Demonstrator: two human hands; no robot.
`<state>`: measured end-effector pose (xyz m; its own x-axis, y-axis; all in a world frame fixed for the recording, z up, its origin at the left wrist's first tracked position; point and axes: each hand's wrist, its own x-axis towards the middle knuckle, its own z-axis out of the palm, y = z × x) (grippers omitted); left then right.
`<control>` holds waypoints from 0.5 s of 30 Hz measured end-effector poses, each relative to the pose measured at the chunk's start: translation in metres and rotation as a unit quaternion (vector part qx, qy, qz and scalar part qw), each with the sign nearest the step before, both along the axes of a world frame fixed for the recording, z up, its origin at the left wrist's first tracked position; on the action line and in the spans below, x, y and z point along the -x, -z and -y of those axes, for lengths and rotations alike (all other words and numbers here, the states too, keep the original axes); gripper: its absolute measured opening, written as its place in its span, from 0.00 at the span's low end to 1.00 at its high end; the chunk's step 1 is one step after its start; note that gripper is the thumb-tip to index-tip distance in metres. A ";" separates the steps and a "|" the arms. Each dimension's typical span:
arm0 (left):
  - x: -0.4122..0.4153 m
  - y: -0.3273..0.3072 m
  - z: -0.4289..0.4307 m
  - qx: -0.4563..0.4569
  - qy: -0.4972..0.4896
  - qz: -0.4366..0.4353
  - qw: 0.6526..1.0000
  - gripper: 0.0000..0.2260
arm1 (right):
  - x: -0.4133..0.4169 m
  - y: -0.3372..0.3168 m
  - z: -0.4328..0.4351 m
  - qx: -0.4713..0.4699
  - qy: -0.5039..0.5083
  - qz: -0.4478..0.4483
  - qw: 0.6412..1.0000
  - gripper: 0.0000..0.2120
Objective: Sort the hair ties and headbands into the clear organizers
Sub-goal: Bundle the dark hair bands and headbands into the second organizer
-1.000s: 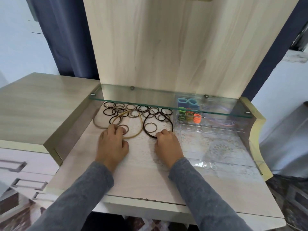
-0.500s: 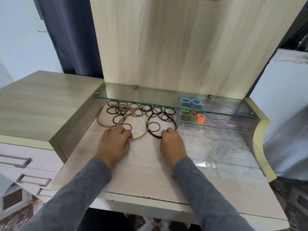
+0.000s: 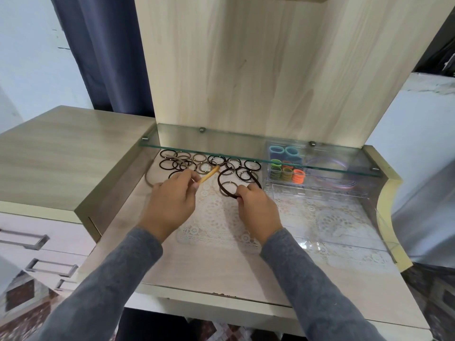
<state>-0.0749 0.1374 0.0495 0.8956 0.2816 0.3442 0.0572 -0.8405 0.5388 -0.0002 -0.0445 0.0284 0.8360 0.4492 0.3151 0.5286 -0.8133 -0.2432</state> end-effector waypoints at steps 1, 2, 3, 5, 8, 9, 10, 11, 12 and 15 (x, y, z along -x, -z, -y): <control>0.000 -0.005 0.002 0.045 0.001 0.000 0.999 0.04 | -0.001 -0.003 0.001 -0.009 -0.001 -0.001 1.000 0.09; 0.000 -0.008 0.003 0.089 0.000 -0.001 0.996 0.04 | -0.001 -0.007 0.003 -0.019 -0.002 -0.004 1.000 0.08; 0.000 -0.013 0.004 0.124 -0.003 -0.002 0.992 0.04 | -0.001 -0.011 0.004 -0.029 -0.003 -0.010 1.000 0.08; -0.001 -0.021 0.006 0.187 -0.008 0.004 0.982 0.05 | -0.003 -0.019 0.008 -0.049 -0.001 -0.023 0.999 0.08; -0.003 -0.031 0.007 0.275 -0.014 0.017 0.961 0.06 | -0.007 -0.030 0.012 -0.092 0.006 -0.047 0.995 0.09; -0.003 -0.034 0.006 0.290 -0.017 0.018 0.957 0.06 | -0.009 -0.033 0.014 -0.112 0.008 -0.058 0.992 0.09; -0.004 -0.038 0.006 0.306 -0.018 0.020 0.952 0.05 | -0.012 -0.037 0.015 -0.131 0.008 -0.068 0.989 0.10; -0.004 -0.041 0.006 0.324 -0.017 0.026 0.946 0.05 | -0.014 -0.040 0.017 -0.147 0.007 -0.078 0.986 0.10; -0.005 -0.045 0.006 0.342 -0.016 0.032 0.939 0.06 | -0.016 -0.044 0.018 -0.165 0.005 -0.085 0.983 0.10; -0.004 -0.055 0.007 0.370 -0.008 0.039 0.928 0.08 | -0.022 -0.057 0.021 -0.233 -0.007 -0.104 0.967 0.10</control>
<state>-0.0707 0.1306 0.1047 0.8697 0.4802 0.1147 0.0035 -0.2382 0.9712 0.0216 -0.0655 0.0859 0.8977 0.3110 0.3121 0.4395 -0.5818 -0.6844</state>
